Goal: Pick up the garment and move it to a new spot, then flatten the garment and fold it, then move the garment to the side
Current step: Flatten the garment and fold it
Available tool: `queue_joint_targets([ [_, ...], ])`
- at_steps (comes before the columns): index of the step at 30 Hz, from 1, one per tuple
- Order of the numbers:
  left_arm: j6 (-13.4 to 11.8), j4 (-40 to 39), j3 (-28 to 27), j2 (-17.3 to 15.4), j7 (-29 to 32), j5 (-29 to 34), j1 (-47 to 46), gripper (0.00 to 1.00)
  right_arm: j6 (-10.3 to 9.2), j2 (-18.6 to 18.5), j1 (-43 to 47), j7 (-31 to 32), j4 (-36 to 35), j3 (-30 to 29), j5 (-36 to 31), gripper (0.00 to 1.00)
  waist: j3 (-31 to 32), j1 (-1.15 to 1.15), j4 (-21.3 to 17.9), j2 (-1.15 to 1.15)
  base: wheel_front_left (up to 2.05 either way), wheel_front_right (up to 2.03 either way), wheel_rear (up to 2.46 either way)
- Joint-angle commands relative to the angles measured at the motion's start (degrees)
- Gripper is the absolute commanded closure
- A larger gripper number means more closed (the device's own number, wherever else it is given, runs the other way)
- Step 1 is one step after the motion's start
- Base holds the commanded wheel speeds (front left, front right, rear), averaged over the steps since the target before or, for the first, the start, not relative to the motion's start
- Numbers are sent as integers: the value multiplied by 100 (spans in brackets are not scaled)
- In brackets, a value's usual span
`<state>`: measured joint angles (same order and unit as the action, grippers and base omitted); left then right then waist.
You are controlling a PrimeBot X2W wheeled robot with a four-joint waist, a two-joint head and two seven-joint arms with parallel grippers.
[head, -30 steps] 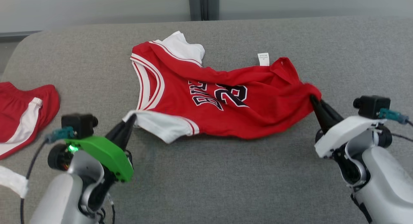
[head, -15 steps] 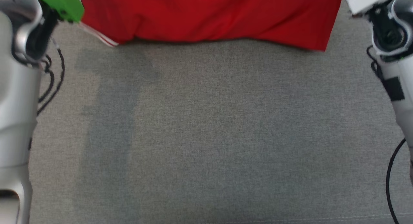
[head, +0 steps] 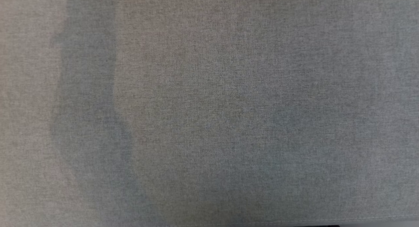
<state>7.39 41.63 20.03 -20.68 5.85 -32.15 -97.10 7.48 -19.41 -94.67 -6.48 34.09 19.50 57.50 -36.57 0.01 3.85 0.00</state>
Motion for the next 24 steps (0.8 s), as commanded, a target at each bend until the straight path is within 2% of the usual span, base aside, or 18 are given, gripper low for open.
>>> queue_joint_targets([
  [1, 13, 92, 44, -12, -58, -56, -268, 100, 2, -10, -251, -86, 65, 35, 107, 100, -123, -1, -35, 0, 0, 0, 0],
  [6, 13, 410, 265, -67, -118, -84, -1063, 100, 2, -84, -890, -268, 303, 171, 244, 100, -134, -1, -85, 0, 0, 0, 0],
  [12, 14, 716, 525, 54, -136, -256, -1559, 100, 2, -167, -1218, -254, 535, 487, 386, 100, -93, -1, -104, 0, 0, 0, 0],
  [16, 14, 924, 734, 89, -185, -472, -1325, 100, 2, -199, -985, -234, 706, 764, 482, 100, -94, -1, -105, 0, 0, 0, 0],
  [19, 13, 994, 1092, 56, -140, -597, -990, 100, 2, -220, -687, -140, 773, 1051, 583, 100, -74, -1, -97, 0, 0, 0, 0],
  [24, 6, 831, 1711, -246, -88, -1046, -184, 100, 2, -476, 245, 3, 690, 1788, 644, 100, 260, -1, -109, 0, 0, 0, 0],
])
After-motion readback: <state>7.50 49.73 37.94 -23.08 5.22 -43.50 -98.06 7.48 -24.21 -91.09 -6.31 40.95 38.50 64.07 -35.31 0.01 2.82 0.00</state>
